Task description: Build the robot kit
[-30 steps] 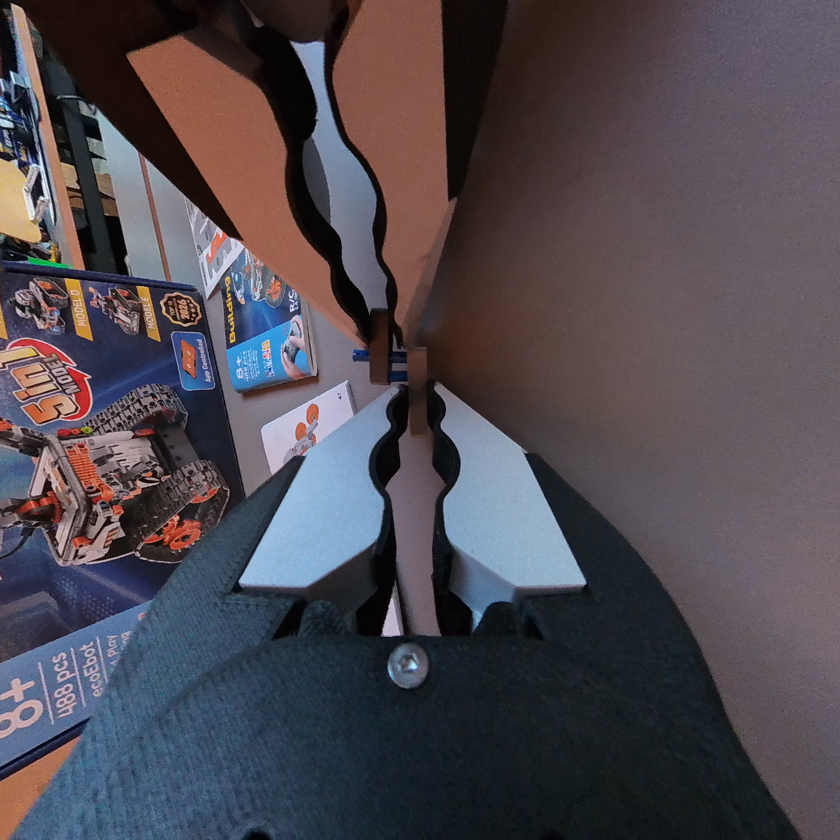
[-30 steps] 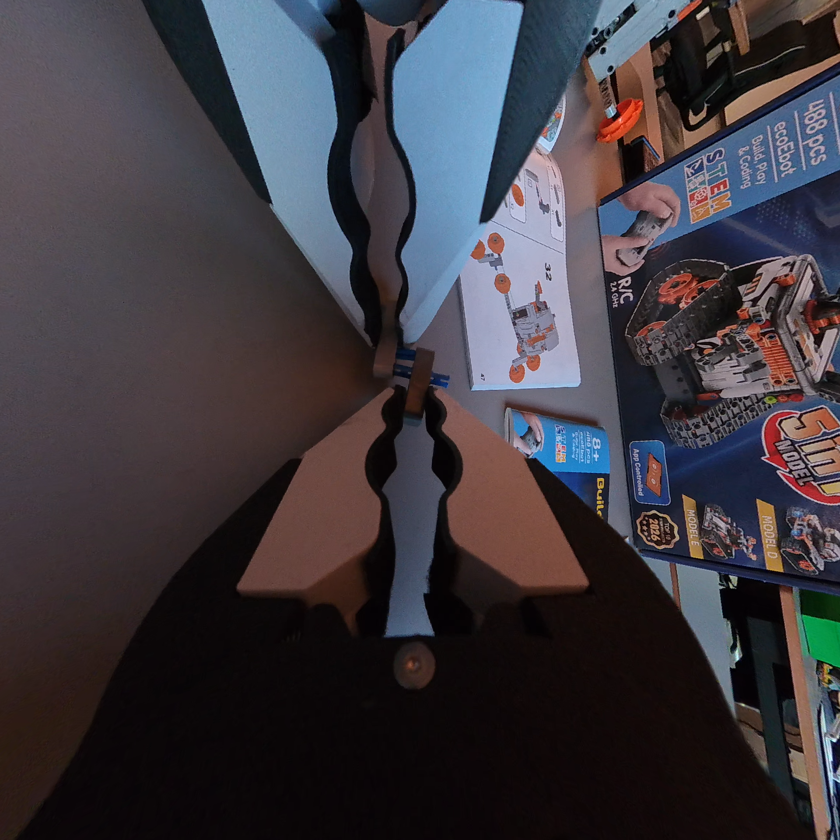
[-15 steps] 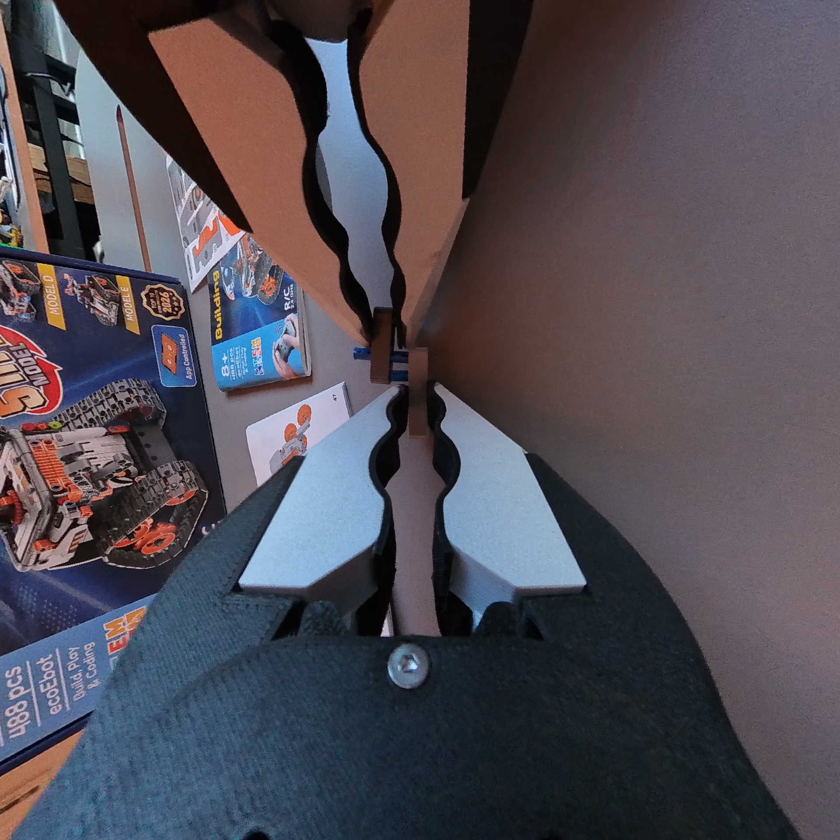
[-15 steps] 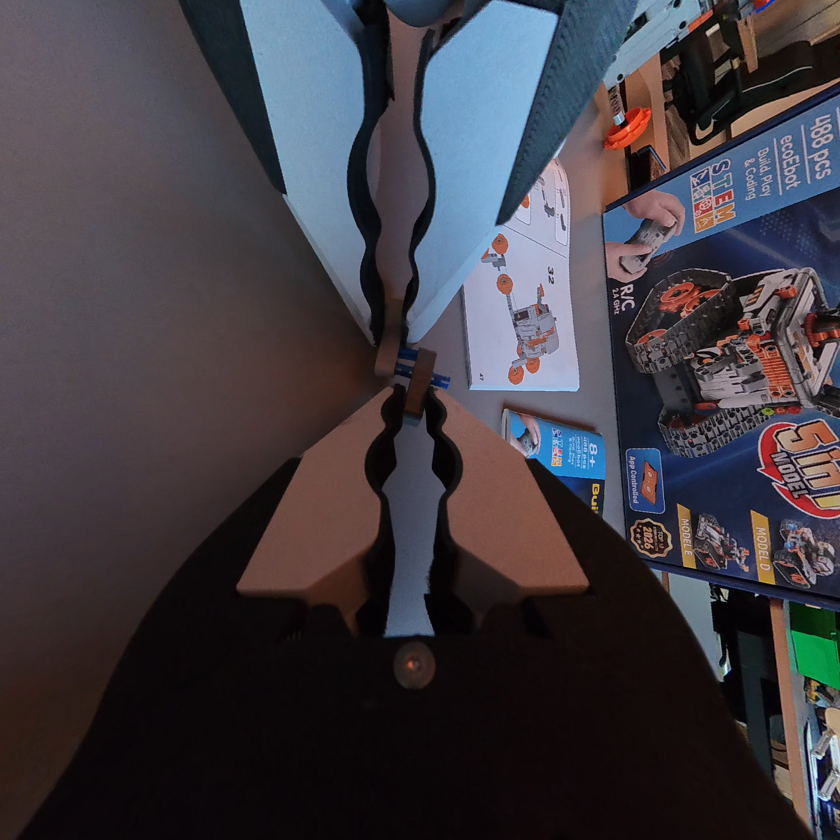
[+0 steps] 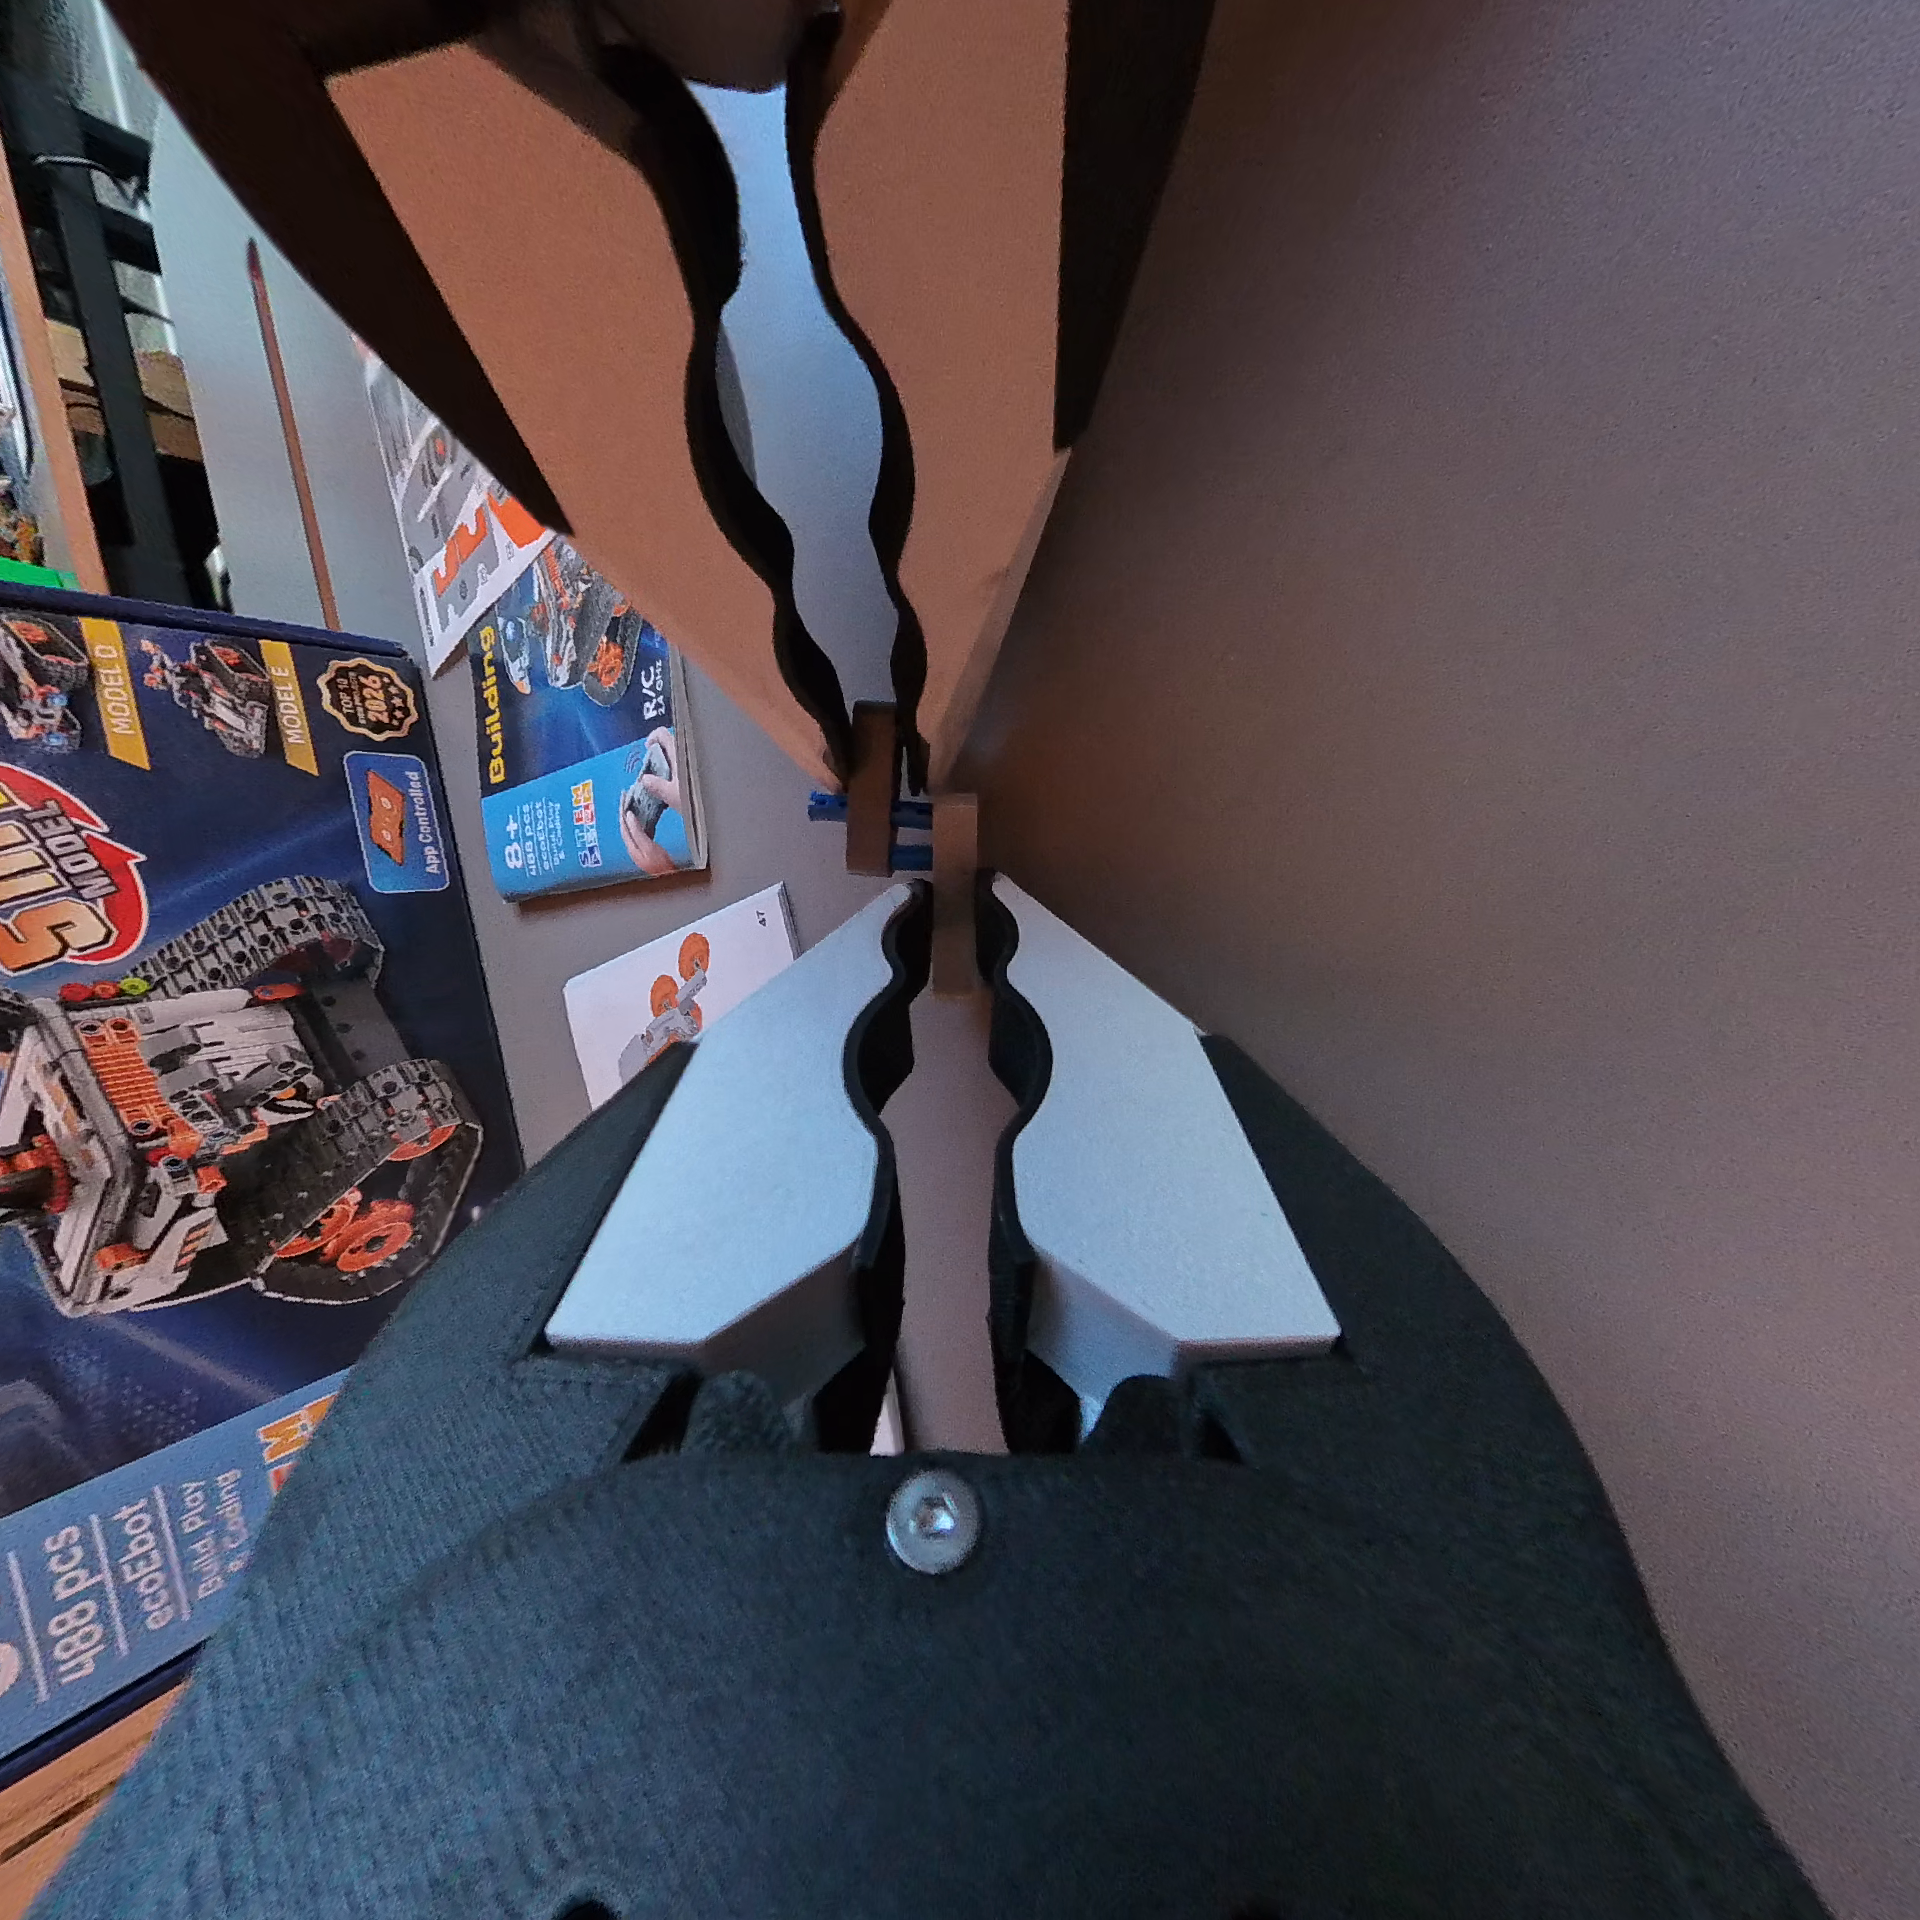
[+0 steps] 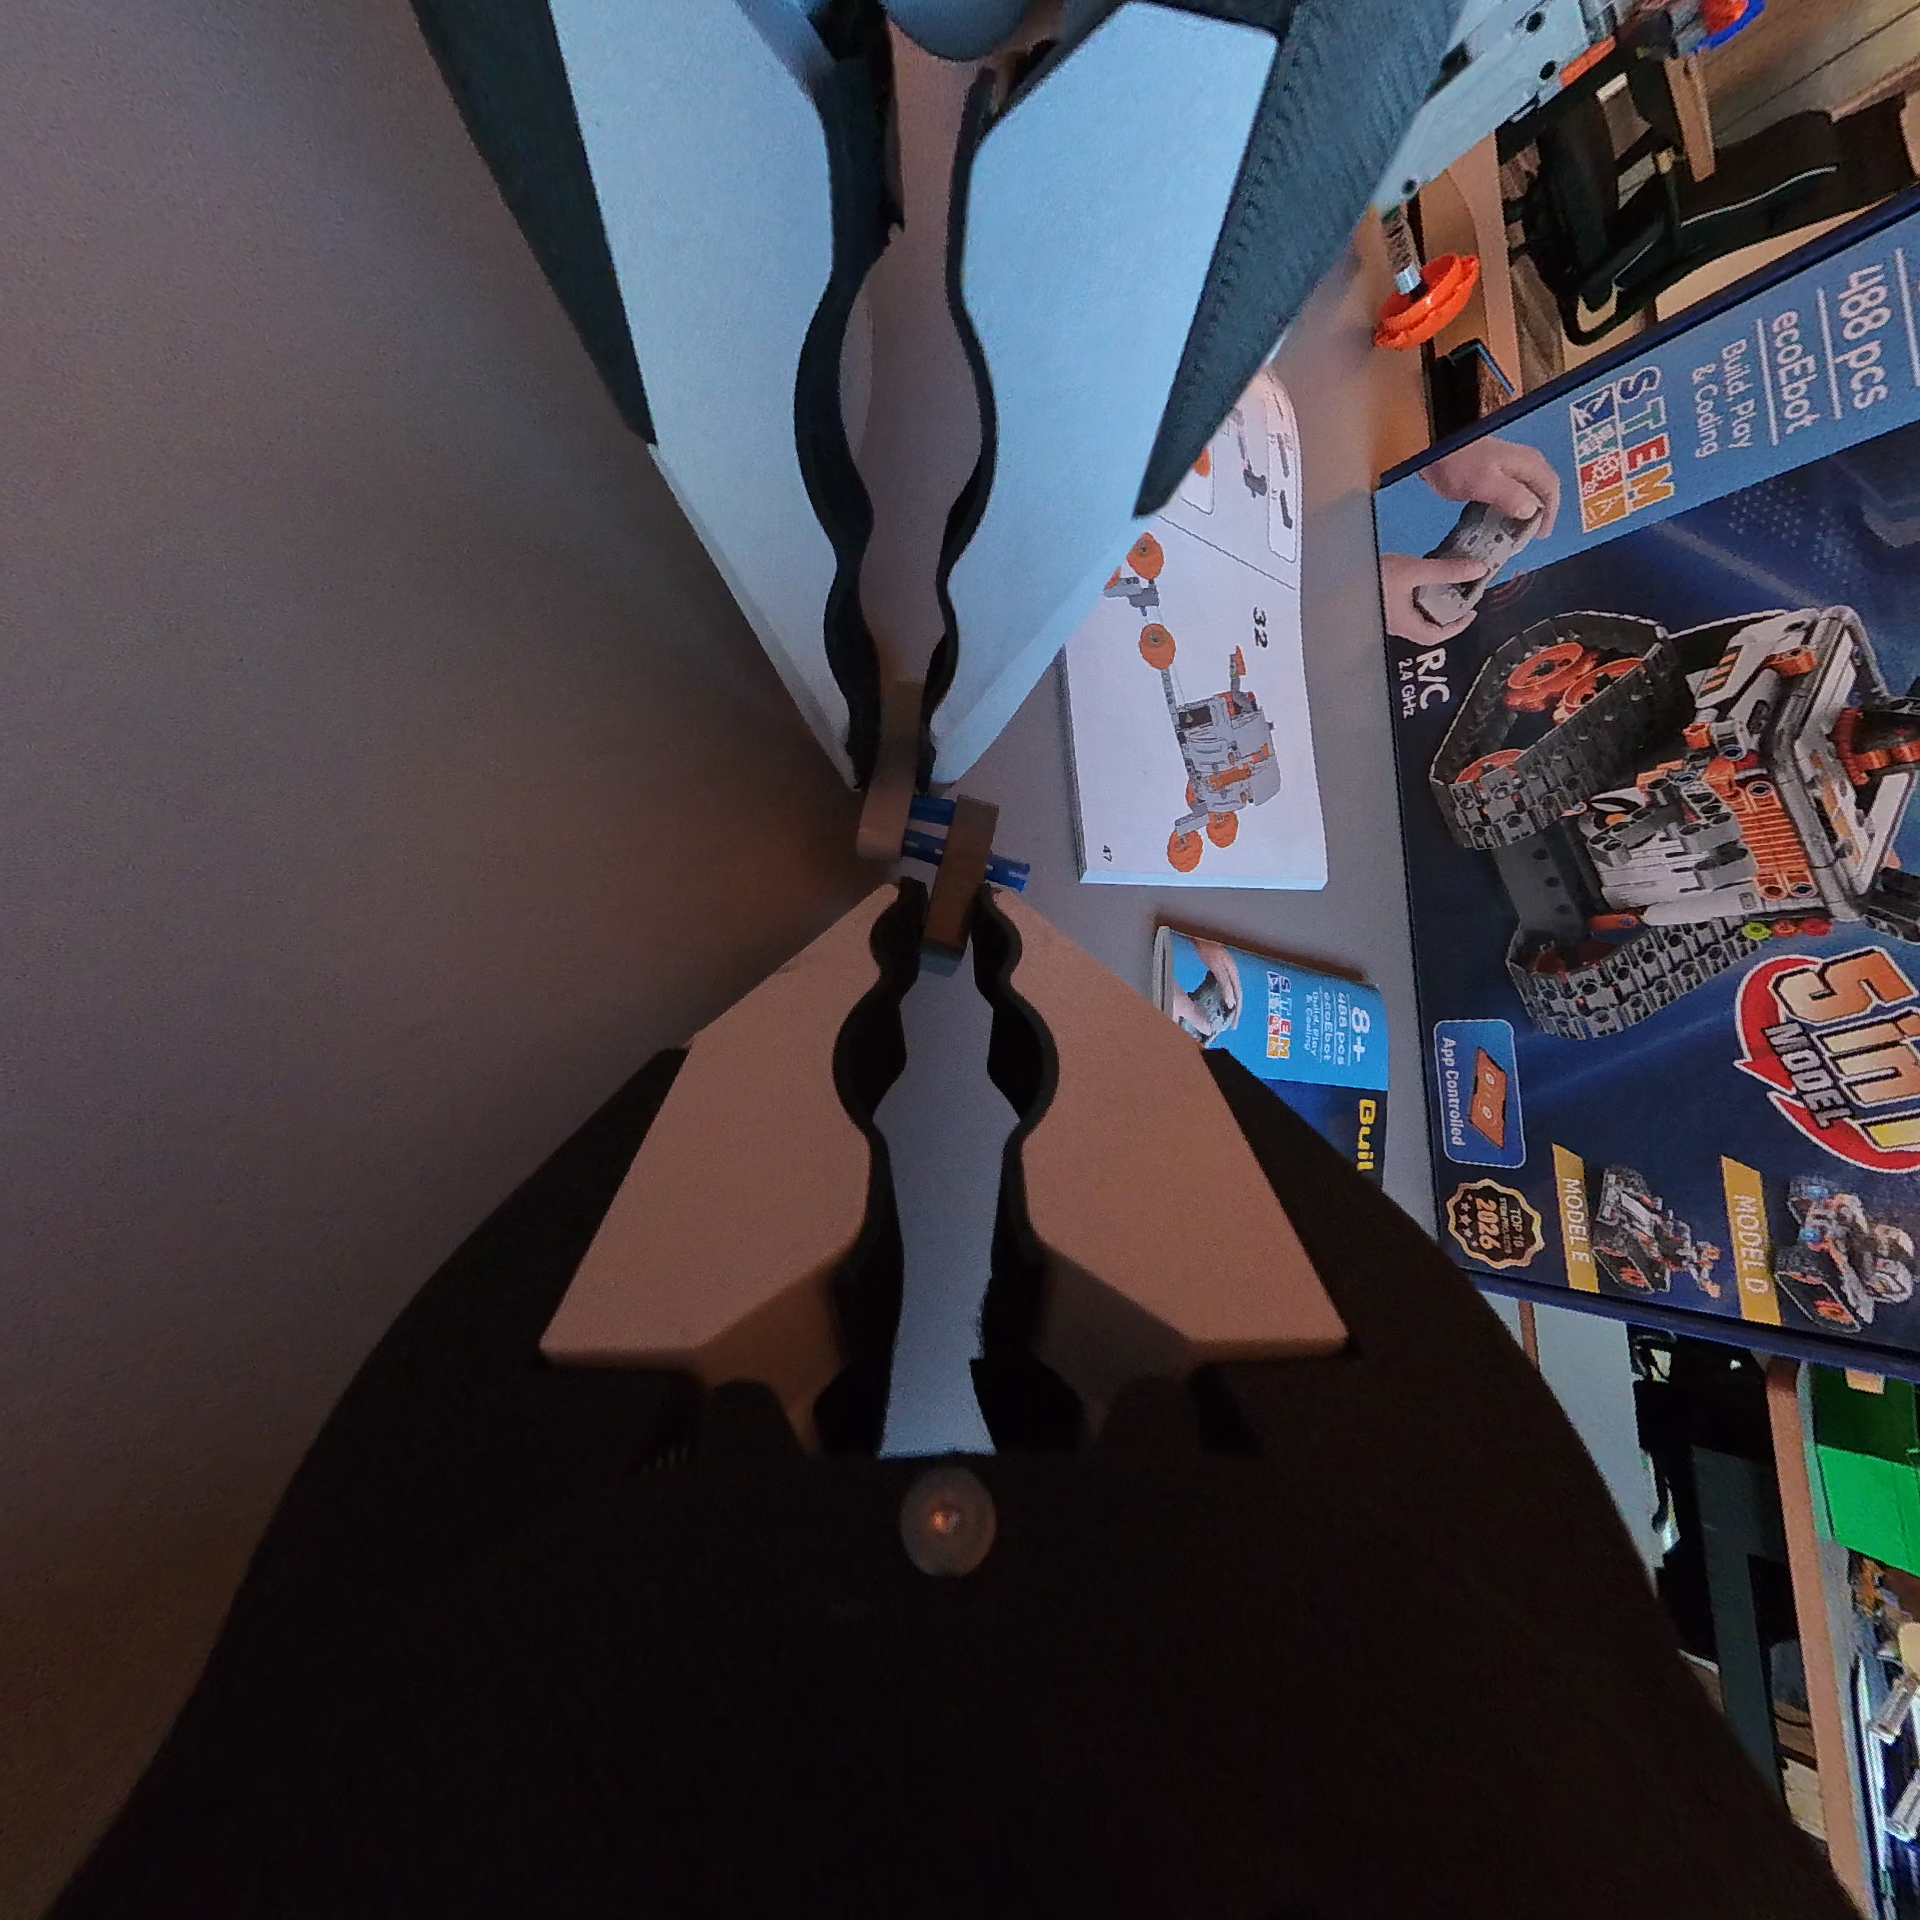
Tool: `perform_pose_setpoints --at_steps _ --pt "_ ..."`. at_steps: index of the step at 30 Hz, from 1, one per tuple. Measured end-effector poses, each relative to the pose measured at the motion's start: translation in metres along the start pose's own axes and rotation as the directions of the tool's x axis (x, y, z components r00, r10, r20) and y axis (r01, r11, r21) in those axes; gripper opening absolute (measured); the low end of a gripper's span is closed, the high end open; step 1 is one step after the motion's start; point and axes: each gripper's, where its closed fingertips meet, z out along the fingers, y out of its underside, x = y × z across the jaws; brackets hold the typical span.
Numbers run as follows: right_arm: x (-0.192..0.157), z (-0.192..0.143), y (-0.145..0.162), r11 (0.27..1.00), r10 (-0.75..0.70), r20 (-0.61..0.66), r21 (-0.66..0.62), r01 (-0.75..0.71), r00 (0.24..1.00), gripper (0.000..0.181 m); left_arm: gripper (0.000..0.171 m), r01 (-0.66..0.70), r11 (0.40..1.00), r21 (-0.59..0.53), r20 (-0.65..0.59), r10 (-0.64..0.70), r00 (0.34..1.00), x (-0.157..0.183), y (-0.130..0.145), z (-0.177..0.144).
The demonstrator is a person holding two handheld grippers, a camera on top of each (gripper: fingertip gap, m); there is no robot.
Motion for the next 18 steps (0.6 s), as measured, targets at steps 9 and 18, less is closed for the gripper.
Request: perform_pose_setpoints --at_steps 9,18 --pt "-0.0007 -0.0006 0.0005 1.000 0.018 0.016 0.004 -0.018 1.000 0.008 0.006 -0.003 1.000 -0.009 0.010 0.003 1.000 -0.0007 0.0000 0.0003" --pt "-0.0006 -0.0001 -0.0005 1.000 0.017 0.061 0.008 -0.018 0.998 0.008 0.006 0.006 1.000 0.022 0.049 -0.007 0.999 -0.0011 0.0003 0.0001"
